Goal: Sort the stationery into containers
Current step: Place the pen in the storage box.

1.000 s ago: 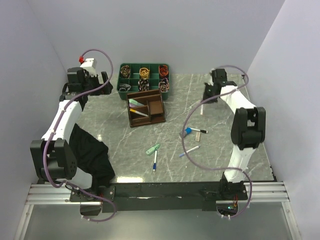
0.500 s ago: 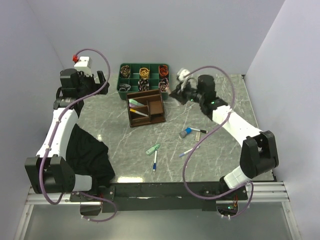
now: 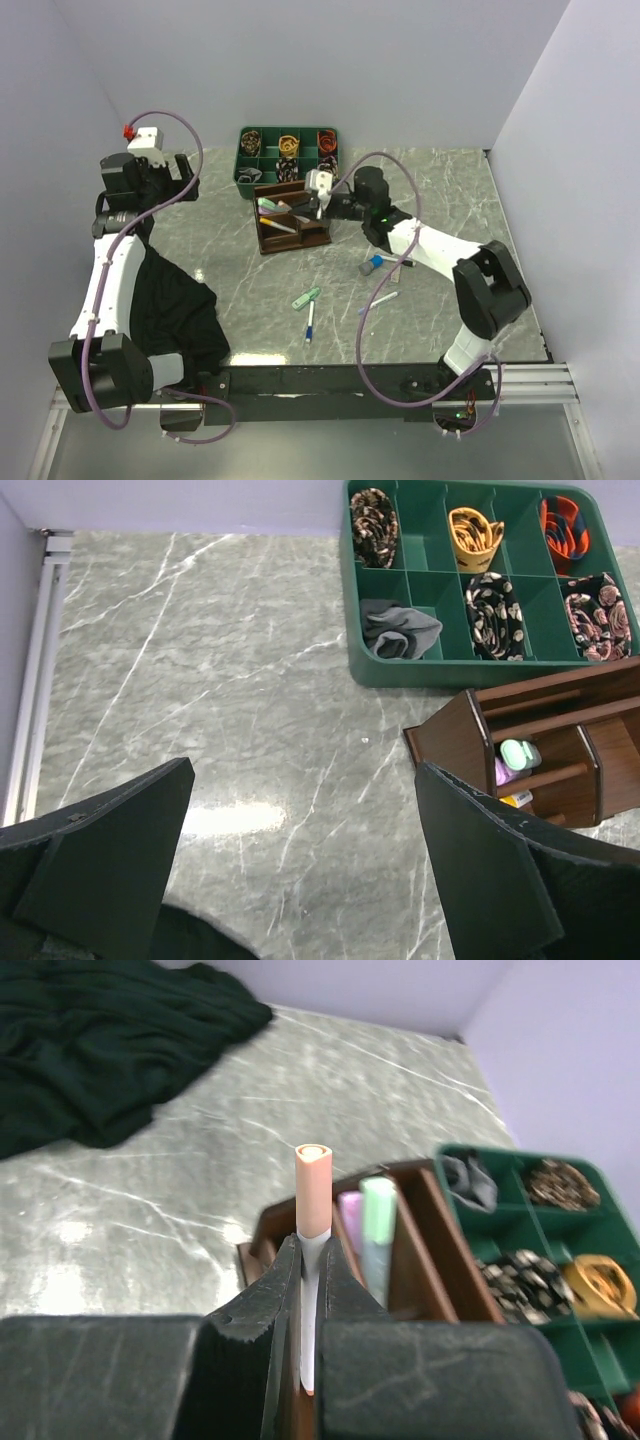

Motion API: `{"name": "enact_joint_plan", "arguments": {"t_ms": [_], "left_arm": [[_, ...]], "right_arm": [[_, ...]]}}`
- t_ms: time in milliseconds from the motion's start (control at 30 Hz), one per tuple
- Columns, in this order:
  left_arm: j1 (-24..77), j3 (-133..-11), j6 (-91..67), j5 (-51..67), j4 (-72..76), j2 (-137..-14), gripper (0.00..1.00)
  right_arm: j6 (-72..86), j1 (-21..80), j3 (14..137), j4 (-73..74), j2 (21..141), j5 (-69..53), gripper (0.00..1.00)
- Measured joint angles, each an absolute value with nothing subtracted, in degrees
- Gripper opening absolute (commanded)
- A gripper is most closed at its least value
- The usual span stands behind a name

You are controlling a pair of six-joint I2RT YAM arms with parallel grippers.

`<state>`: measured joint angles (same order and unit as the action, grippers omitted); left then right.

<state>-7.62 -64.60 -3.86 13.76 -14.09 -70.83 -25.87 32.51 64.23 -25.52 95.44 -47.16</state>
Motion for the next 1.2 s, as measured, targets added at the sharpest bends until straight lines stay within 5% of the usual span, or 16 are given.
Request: {"name": "enact_joint_plan", "arguments": {"t_ms": [633, 1200], "left_arm": [[-9.5, -60.7, -5.2, 15.2, -14.4, -68.9, 1.0], [-10.0, -60.7, -5.9, 15.7, -14.1, -68.9, 0.99]], "right_arm": [[-29.2, 36.2, 74.6, -27.9, 109.8, -48.3, 0.0], [-34.3, 36.8, 80.9, -14.9, 114.9, -44.5, 0.0]]}}
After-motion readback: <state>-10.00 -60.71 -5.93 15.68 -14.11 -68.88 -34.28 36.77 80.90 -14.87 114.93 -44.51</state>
